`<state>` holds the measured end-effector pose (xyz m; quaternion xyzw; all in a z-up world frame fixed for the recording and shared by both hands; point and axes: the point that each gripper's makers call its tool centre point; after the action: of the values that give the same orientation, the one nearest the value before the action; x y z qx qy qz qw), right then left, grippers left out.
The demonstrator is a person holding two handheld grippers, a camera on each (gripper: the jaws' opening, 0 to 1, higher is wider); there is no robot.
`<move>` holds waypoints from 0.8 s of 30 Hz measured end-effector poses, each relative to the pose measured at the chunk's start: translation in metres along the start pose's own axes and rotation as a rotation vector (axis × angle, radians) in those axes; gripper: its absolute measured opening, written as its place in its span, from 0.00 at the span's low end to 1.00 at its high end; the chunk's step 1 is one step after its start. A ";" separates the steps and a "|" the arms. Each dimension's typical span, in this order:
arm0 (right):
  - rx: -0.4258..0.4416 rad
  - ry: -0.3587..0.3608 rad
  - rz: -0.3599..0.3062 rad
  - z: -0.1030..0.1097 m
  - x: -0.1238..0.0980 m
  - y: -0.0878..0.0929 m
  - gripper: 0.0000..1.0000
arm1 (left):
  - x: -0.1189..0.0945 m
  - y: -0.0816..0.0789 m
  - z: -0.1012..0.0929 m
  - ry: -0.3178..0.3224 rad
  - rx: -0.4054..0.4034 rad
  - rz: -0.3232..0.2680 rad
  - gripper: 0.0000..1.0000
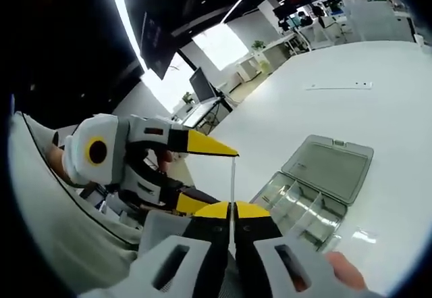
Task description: Insert the divider into the dual guide fixture by aligning both edges with the guide slots and pushing it downward to the bottom, including one-sided entry, uneven engagement, binding, and posture correction.
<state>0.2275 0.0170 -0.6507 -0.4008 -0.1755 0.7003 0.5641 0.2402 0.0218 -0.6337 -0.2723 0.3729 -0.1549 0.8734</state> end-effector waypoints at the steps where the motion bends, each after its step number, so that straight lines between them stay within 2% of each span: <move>1: -0.006 0.003 0.004 -0.001 0.000 0.001 0.00 | 0.000 0.001 -0.001 0.002 0.005 0.003 0.31; 13: -0.063 0.011 0.026 0.000 -0.002 0.007 0.00 | 0.000 0.002 -0.004 0.028 -0.018 0.002 0.36; 24: -0.175 0.022 0.047 -0.001 -0.003 0.009 0.00 | -0.003 0.002 -0.003 0.055 -0.047 -0.003 0.35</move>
<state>0.2224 0.0109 -0.6565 -0.4601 -0.2202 0.6911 0.5121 0.2356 0.0238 -0.6348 -0.2889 0.4001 -0.1547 0.8559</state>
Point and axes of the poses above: the point that each gripper's makers call its tool centre point, and the gripper's own axes: x roughly forward along the fingers, z roughly to its left, y roughly out of its underside, and after that the axes turned 5 degrees about -y, right-handed
